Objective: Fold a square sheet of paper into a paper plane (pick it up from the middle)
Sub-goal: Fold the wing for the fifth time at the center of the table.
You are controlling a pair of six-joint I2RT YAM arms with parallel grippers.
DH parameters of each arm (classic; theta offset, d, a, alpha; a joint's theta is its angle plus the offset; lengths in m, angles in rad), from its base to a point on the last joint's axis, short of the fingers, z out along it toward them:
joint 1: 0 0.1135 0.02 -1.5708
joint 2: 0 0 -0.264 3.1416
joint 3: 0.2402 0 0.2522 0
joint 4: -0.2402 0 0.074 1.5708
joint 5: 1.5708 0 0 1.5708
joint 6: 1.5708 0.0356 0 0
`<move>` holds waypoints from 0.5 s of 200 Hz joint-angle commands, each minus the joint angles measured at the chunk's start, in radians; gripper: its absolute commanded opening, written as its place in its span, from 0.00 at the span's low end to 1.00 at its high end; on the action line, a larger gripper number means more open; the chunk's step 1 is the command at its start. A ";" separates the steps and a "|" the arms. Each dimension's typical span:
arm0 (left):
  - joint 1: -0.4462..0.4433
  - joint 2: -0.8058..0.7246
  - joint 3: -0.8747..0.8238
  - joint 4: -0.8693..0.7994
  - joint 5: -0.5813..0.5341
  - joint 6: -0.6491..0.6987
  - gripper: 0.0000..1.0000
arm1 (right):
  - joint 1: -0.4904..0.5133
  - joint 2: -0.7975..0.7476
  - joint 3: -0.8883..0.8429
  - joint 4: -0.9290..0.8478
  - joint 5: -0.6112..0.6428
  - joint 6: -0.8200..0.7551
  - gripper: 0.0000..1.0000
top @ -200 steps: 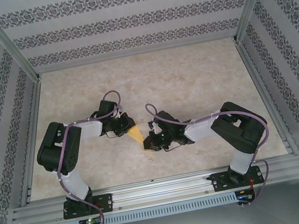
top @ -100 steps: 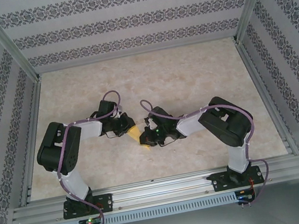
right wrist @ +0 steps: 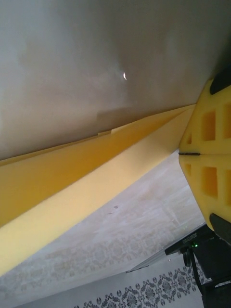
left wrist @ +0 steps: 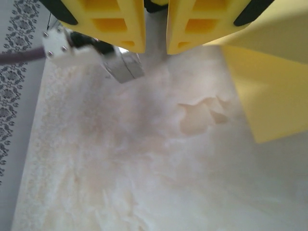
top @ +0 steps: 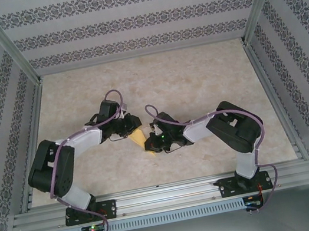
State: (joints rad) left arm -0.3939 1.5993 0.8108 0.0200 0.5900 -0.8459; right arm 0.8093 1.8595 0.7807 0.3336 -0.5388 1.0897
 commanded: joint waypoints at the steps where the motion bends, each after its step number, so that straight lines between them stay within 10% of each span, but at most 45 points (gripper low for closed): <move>1: -0.027 -0.008 -0.064 0.008 -0.053 -0.046 0.20 | 0.022 0.057 -0.012 -0.098 0.048 0.034 0.00; 100: -0.105 0.038 -0.144 0.112 -0.074 -0.091 0.19 | 0.018 0.050 -0.038 -0.084 0.057 0.050 0.00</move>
State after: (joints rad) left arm -0.4908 1.6245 0.6903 0.0978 0.5571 -0.9199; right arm 0.8097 1.8622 0.7822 0.3393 -0.5388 1.1240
